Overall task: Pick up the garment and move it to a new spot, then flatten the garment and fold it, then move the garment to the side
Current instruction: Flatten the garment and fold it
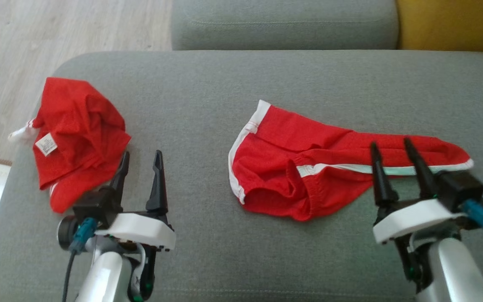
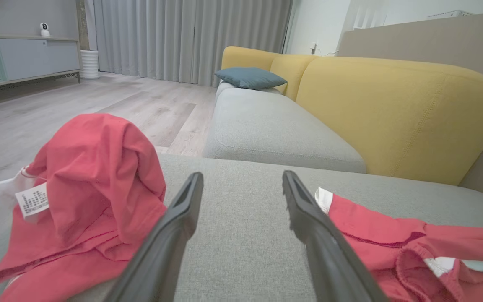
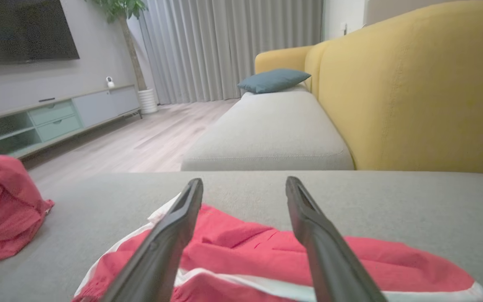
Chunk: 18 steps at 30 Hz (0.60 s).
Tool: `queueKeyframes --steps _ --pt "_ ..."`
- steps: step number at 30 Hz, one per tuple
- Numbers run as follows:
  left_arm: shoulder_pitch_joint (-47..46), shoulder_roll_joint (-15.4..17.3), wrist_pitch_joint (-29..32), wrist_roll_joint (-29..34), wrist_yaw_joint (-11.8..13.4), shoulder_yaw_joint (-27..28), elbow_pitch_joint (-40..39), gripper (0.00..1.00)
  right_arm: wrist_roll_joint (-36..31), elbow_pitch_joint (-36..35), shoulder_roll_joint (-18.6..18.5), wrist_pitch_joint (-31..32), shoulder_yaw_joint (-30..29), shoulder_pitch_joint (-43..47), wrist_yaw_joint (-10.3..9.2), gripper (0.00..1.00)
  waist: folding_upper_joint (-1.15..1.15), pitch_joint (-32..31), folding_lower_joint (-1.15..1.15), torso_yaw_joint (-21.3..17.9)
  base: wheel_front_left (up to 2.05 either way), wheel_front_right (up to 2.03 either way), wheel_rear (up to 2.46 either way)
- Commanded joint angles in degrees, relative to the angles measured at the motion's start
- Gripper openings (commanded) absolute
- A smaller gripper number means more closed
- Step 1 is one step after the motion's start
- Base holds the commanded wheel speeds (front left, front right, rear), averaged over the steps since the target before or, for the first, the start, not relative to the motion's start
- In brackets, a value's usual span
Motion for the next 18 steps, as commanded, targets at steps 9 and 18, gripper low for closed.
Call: queueKeyframes --steps 9,18 --pt "-4.1 0.2 -0.7 -0.8 0.2 -0.2 -2.0 1.0 -4.9 2.2 -0.1 5.1 6.9 -10.5 0.43 1.0 0.0 4.4 0.0 5.2 0.0 0.0 0.0" --pt "-7.2 0.2 -0.7 -3.5 1.1 -4.4 -1.4 1.0 -5.5 19.7 -4.1 13.5 13.4 -25.3 0.43 1.0 0.0 9.7 0.0 13.1 0.0 0.0 0.0"
